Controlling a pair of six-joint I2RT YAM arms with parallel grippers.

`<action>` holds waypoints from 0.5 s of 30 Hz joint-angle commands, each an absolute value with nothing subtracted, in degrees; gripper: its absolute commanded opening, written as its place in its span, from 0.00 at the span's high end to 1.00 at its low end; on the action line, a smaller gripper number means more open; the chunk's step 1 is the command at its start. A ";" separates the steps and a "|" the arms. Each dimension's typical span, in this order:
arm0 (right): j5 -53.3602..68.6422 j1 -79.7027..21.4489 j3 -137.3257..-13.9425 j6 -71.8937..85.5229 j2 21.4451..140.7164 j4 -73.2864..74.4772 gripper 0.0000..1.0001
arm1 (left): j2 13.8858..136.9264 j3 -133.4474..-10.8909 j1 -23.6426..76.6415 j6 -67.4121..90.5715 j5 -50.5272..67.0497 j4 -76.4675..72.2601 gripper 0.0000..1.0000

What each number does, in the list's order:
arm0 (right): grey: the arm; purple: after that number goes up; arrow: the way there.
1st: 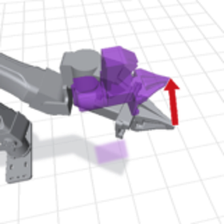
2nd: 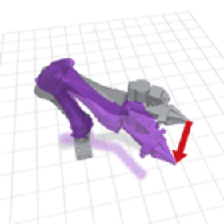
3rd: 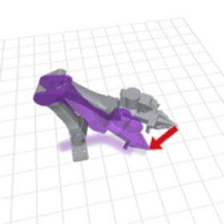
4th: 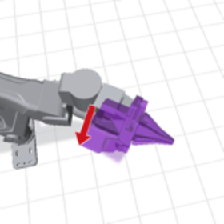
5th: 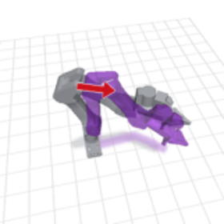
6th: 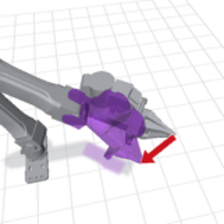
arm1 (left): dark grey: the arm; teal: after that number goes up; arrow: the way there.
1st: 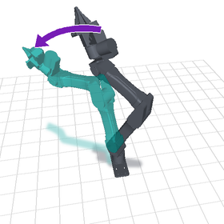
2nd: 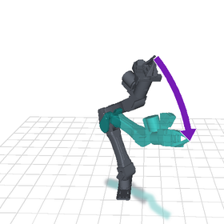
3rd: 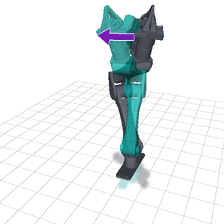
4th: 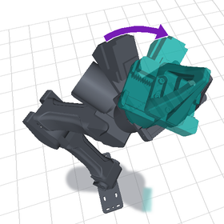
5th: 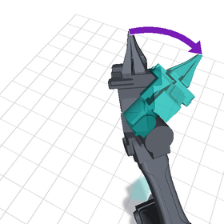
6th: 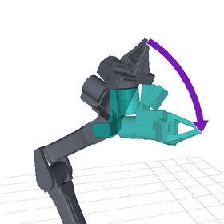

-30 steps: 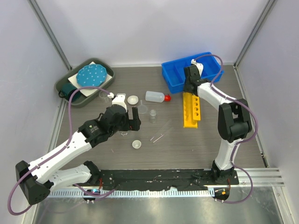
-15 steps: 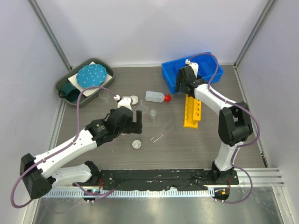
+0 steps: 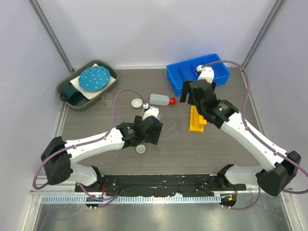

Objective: Organize the chemistry lab equipment

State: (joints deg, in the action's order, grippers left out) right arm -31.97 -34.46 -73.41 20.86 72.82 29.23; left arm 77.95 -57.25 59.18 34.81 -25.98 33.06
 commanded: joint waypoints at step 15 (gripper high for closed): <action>-35.33 -45.97 -60.12 28.04 58.18 37.18 0.13 | 92.28 -59.76 60.29 27.16 -25.13 16.61 0.34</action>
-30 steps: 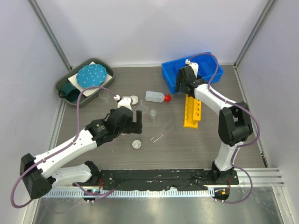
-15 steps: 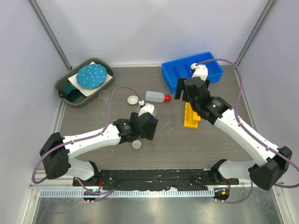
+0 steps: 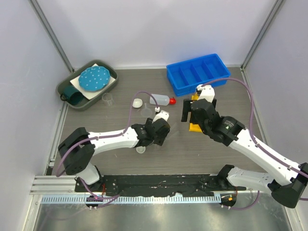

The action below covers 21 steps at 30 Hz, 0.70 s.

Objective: Organize the chemistry lab equipment

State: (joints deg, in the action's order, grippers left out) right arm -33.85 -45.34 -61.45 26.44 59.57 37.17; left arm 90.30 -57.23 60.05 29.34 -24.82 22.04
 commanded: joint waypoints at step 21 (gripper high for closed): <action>-33.14 -46.76 -58.54 27.77 58.01 36.48 0.12 | 101.51 -61.00 60.21 24.96 -23.56 12.13 0.51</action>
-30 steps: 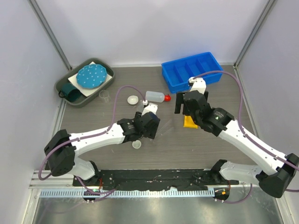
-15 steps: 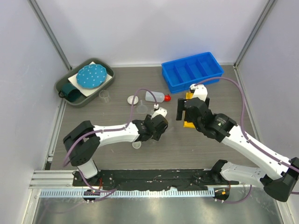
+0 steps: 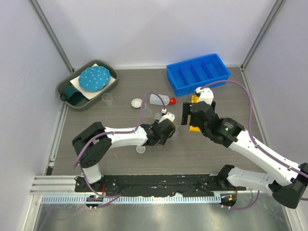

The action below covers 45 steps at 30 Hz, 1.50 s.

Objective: Organize the chemistry lab equipment

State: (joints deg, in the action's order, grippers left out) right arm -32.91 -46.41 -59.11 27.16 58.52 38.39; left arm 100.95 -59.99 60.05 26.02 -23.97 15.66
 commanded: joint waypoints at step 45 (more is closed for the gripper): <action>-35.07 -48.60 -55.90 30.15 56.79 37.00 0.12 | 96.95 -65.82 59.59 22.24 -20.83 20.98 0.93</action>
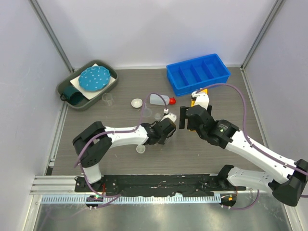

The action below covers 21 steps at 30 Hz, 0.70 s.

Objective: Organize the chemistry lab equipment

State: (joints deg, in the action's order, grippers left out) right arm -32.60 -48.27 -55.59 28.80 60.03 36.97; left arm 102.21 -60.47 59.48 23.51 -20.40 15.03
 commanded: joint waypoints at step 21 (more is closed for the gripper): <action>-1.69 -48.60 -59.24 34.27 30.06 50.19 0.12 | 73.40 -62.76 61.88 22.05 21.69 19.97 0.99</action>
State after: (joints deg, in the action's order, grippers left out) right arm -14.81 -48.31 -56.84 32.14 34.11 51.11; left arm 76.79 -66.39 61.87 21.98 6.59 26.50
